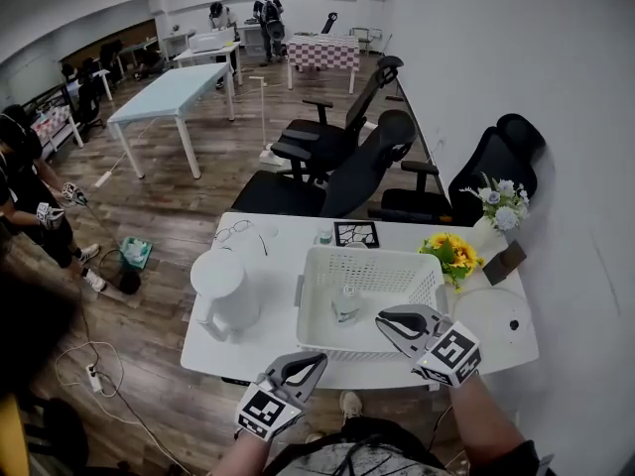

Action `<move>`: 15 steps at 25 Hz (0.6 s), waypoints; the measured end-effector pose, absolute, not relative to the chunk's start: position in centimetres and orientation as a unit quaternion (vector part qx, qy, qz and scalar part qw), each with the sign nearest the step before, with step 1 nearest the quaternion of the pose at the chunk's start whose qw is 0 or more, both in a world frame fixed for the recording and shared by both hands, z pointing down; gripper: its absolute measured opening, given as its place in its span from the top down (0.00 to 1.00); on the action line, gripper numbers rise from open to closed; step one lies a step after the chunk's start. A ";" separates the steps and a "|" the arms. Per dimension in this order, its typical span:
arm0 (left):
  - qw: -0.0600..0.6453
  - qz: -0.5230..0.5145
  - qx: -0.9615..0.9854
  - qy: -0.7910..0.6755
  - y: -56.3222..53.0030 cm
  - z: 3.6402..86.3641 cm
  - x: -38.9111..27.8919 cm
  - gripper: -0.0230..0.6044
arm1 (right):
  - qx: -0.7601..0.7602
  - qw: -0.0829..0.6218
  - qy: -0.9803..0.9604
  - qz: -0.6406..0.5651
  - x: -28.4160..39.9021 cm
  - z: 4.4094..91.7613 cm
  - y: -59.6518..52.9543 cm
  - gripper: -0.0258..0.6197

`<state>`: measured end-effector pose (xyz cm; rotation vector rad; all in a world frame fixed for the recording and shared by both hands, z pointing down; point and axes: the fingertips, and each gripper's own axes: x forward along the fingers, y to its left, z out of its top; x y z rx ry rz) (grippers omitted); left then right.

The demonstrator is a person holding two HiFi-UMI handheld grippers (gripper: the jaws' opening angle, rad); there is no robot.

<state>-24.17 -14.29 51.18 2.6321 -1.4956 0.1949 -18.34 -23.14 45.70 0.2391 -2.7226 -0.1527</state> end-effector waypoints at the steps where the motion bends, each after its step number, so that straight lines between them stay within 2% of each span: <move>1: 0.054 0.063 0.864 -0.497 -14.4 51.2 -24.5 0.95 | 0.082 0.209 -0.973 -0.057 -18.8 46.0 -23.7 0.90; 3: 0.055 0.061 0.858 -0.506 -14.5 51.2 -24.9 0.95 | 0.072 0.228 -0.969 -0.061 -19.9 46.9 -24.8 0.81; 9: 0.075 0.052 0.840 -0.535 -14.7 52.0 -26.1 0.95 | 0.043 0.272 -0.960 -0.051 -22.5 50.1 -27.7 0.69; 15: 0.094 0.048 0.820 -0.563 -14.8 53.3 -27.3 0.95 | 0.026 0.294 -0.955 -0.035 -24.7 53.0 -30.0 0.63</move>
